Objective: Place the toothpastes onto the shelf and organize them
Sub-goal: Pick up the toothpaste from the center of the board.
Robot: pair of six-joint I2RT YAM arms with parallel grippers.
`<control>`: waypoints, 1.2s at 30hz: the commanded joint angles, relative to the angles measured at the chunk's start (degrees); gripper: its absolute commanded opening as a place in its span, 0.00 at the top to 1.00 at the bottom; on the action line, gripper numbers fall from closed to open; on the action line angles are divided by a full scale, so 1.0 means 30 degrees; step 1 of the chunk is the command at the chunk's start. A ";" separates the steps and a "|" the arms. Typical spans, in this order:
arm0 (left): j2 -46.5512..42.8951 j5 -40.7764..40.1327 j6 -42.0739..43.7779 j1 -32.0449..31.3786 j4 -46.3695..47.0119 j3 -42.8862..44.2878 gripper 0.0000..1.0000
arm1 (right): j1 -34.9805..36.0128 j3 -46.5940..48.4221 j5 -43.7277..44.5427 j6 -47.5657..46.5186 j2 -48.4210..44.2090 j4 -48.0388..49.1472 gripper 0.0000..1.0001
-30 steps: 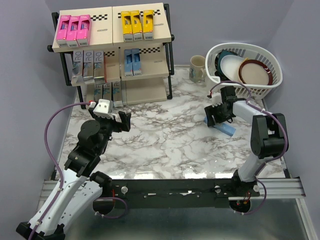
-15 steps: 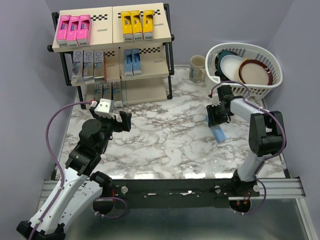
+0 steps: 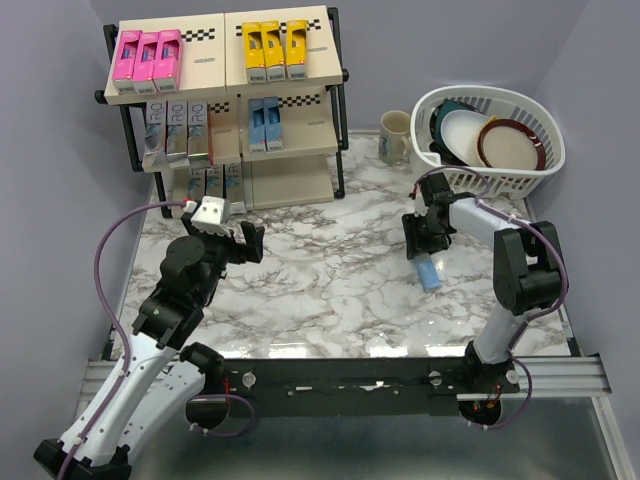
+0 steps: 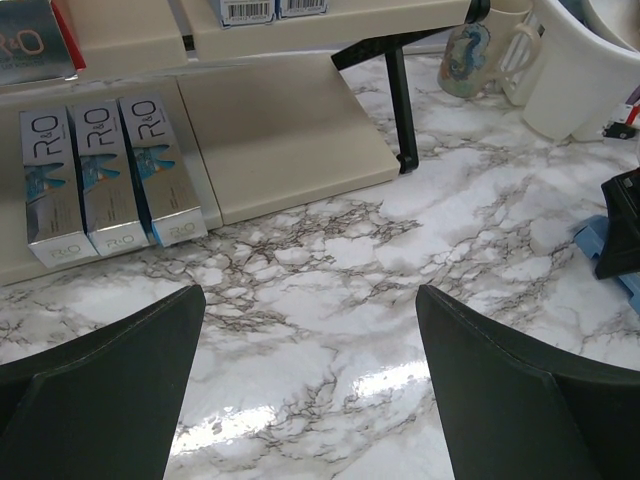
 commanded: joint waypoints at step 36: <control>0.0356 0.8006 -0.7866 -0.0781 0.5723 -0.3411 0.01 | 0.0415 -1.2438 -0.7239 1.0081 -1.5692 1.7525 0.63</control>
